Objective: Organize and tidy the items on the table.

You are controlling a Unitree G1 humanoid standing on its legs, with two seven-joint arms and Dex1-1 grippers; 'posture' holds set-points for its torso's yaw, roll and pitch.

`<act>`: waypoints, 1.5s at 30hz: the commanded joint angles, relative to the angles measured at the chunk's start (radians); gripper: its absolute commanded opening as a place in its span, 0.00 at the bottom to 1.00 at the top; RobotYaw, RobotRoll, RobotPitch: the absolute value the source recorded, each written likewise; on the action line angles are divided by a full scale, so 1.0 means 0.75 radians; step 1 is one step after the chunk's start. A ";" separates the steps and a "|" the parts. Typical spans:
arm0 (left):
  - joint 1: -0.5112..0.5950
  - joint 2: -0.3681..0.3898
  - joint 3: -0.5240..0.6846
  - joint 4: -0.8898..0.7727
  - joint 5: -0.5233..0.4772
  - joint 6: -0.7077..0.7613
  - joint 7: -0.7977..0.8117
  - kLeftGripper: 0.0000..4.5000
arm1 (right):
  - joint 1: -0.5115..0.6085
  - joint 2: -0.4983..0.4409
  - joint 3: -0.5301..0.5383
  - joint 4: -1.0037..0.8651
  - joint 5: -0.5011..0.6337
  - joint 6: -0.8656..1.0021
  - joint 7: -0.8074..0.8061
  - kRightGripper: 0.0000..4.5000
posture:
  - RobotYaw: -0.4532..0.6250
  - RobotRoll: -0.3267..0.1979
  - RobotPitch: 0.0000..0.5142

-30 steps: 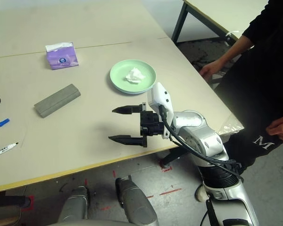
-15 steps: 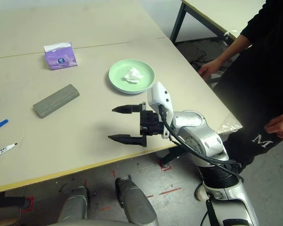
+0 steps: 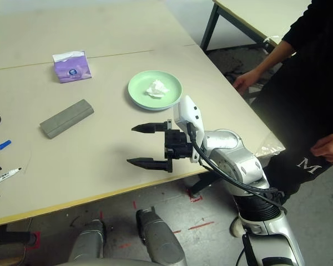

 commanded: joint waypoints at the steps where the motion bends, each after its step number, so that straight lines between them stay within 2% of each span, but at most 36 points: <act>1: 0.024 -0.032 -0.042 0.038 0.036 -0.016 0.020 1.00 | -0.003 -0.014 -0.020 -0.040 0.019 0.012 0.000 1.00 | 0.27 0.62 0.37; 3: 0.020 -0.036 -0.046 0.043 0.038 -0.021 0.019 1.00 | 0.001 -0.016 -0.022 -0.045 0.021 0.014 -0.002 1.00 | 0.27 0.62 0.37; 6: 0.004 -0.041 -0.051 0.048 0.036 -0.024 0.013 0.87 | 0.004 -0.020 -0.023 -0.051 0.025 0.017 -0.006 1.00 | 0.27 0.62 0.37; 17: -0.035 -0.027 -0.053 0.059 0.014 -0.022 -0.040 0.10 | 0.001 -0.020 -0.023 -0.056 0.026 0.022 -0.006 1.00 | 0.27 0.62 0.37; 18: -0.035 -0.024 -0.051 0.057 0.012 -0.018 -0.046 0.06 | 0.000 -0.019 -0.022 -0.054 0.026 0.022 -0.006 1.00 | 0.27 0.62 0.37; 25: -0.050 -0.003 -0.020 0.002 -0.038 0.043 -0.104 0.06 | -0.003 -0.013 -0.015 -0.048 0.025 0.021 -0.002 1.00 | 0.28 0.62 0.38; 29: -0.071 0.019 0.024 -0.077 -0.117 0.152 -0.151 0.06 | -0.007 -0.012 -0.013 -0.044 0.025 0.022 0.001 1.00 | 0.29 0.62 0.37; 34: -0.152 0.098 0.085 -0.158 -0.215 0.314 -0.212 0.06 | -0.021 -0.008 -0.004 -0.029 0.021 0.022 0.012 1.00 | 0.30 0.62 0.37; 39: -0.320 0.127 0.139 -0.213 -0.340 0.485 -0.229 0.06 | -0.037 0.003 0.005 -0.012 0.016 0.019 0.019 1.00 | 0.31 0.62 0.37; 43: -0.504 0.061 0.185 -0.197 -0.441 0.589 -0.146 0.06 | -0.046 0.010 0.009 0.002 0.013 0.016 0.020 1.00 | 0.32 0.62 0.37; 45: -0.563 0.020 0.214 -0.153 -0.447 0.582 -0.087 0.06 | -0.053 0.014 0.009 0.011 0.011 0.014 0.017 1.00 | 0.32 0.62 0.37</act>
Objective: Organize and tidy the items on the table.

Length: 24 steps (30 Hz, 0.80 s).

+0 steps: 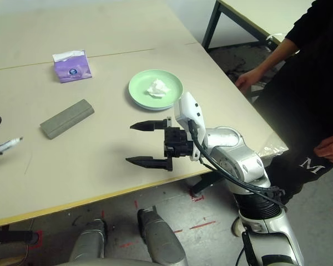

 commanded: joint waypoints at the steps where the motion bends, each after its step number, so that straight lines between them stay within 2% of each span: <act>1: -0.053 -0.055 0.060 0.076 -0.023 0.003 0.097 0.06 | -0.013 0.006 0.005 0.007 -0.007 -0.003 0.000 1.00 | 0.32 0.62 0.37; 6: -0.123 -0.179 0.174 0.231 -0.018 -0.064 0.310 0.06 | -0.024 0.011 -0.003 0.018 -0.008 -0.001 -0.017 1.00 | 0.32 0.62 0.38; 14: -0.120 -0.323 0.358 0.480 0.010 -0.240 0.673 0.06 | -0.050 0.015 -0.009 0.037 -0.003 0.010 -0.041 1.00 | 0.34 0.62 0.38; 18: -0.138 -0.365 0.405 0.613 0.039 -0.359 0.853 0.06 | -0.058 0.026 -0.001 0.035 0.000 0.018 -0.056 1.00 | 0.35 0.62 0.38; 24: -0.189 -0.404 0.399 0.757 0.065 -0.533 0.981 0.06 | -0.067 0.033 -0.006 0.030 0.002 0.032 -0.068 1.00 | 0.34 0.62 0.37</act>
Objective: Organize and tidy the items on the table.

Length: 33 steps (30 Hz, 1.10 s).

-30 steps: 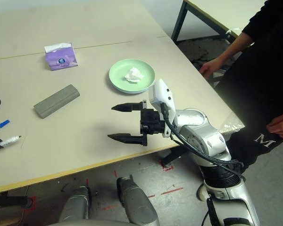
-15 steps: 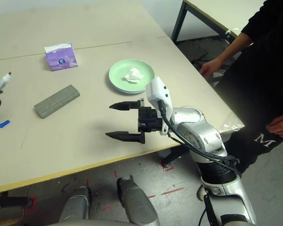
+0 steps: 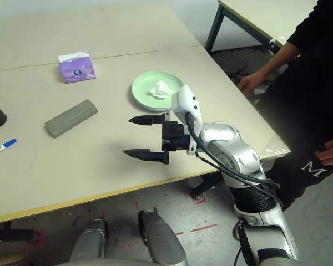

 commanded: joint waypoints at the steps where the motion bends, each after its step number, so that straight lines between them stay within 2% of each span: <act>1: -0.045 -0.020 0.008 0.092 0.028 -0.101 0.069 0.06 | -0.005 0.001 -0.007 -0.017 0.003 0.016 -0.008 1.00 | 0.34 0.62 0.37; 14: -0.312 -0.091 -0.148 0.400 0.155 -0.274 0.182 0.06 | 0.032 -0.014 -0.030 -0.081 0.018 0.053 -0.053 1.00 | 0.30 0.62 0.38; 21: -0.329 -0.111 -0.172 0.449 0.183 -0.308 0.217 0.06 | 0.043 -0.019 -0.044 -0.097 0.021 0.064 -0.063 1.00 | 0.30 0.62 0.37; 33: -0.270 -0.105 -0.162 0.462 0.184 -0.338 0.277 0.06 | 0.032 -0.027 -0.049 -0.094 0.018 0.074 -0.065 1.00 | 0.30 0.62 0.37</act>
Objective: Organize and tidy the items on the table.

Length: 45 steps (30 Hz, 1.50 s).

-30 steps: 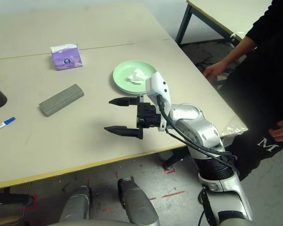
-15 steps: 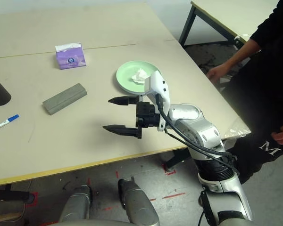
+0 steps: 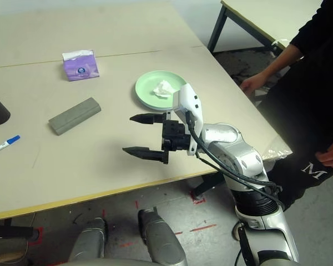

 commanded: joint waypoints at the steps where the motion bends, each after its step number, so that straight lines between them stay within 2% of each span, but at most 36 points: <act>1: 0.029 0.004 0.012 0.019 0.002 -0.009 0.016 0.14 | -0.004 -0.018 -0.014 -0.012 0.009 0.015 0.003 1.00 | 0.30 0.62 0.37; 12: 0.044 -0.005 0.021 -0.026 -0.025 -0.004 0.002 0.96 | -0.019 -0.021 -0.015 0.000 0.007 0.014 0.001 1.00 | 0.30 0.62 0.37; 13: 0.041 -0.002 0.022 -0.034 -0.030 0.001 -0.010 0.99 | -0.019 -0.020 -0.015 0.002 0.007 0.012 0.002 1.00 | 0.30 0.62 0.37; 17: 0.033 0.020 0.023 -0.075 -0.050 0.038 -0.069 0.99 | -0.017 -0.021 -0.013 0.007 0.009 0.006 0.013 1.00 | 0.30 0.62 0.37; 22: 0.021 0.120 0.038 -0.172 -0.126 0.196 -0.278 0.99 | -0.003 -0.027 -0.006 0.007 0.010 -0.014 0.059 1.00 | 0.30 0.62 0.37; 29: 0.129 0.268 0.045 -0.393 -0.235 0.404 -0.625 0.99 | 0.018 -0.015 0.024 0.035 -0.014 -0.054 0.110 1.00 | 0.33 0.62 0.37; 33: 0.321 0.367 0.099 -0.605 -0.352 0.575 -0.907 0.99 | 0.015 0.004 0.064 0.085 -0.107 -0.098 0.067 1.00 | 0.34 0.62 0.37; 37: 0.499 0.428 0.174 -0.742 -0.409 0.677 -1.059 0.99 | 0.014 0.028 0.072 0.122 -0.173 -0.123 0.005 1.00 | 0.34 0.62 0.36; 41: 0.649 0.452 0.236 -0.820 -0.409 0.704 -1.132 0.99 | 0.023 0.057 0.067 0.116 -0.188 -0.115 -0.044 1.00 | 0.34 0.62 0.36; 45: 0.783 0.479 0.256 -0.839 -0.352 0.647 -1.194 0.99 | 0.033 0.067 0.057 0.104 -0.189 -0.107 -0.075 1.00 | 0.33 0.62 0.36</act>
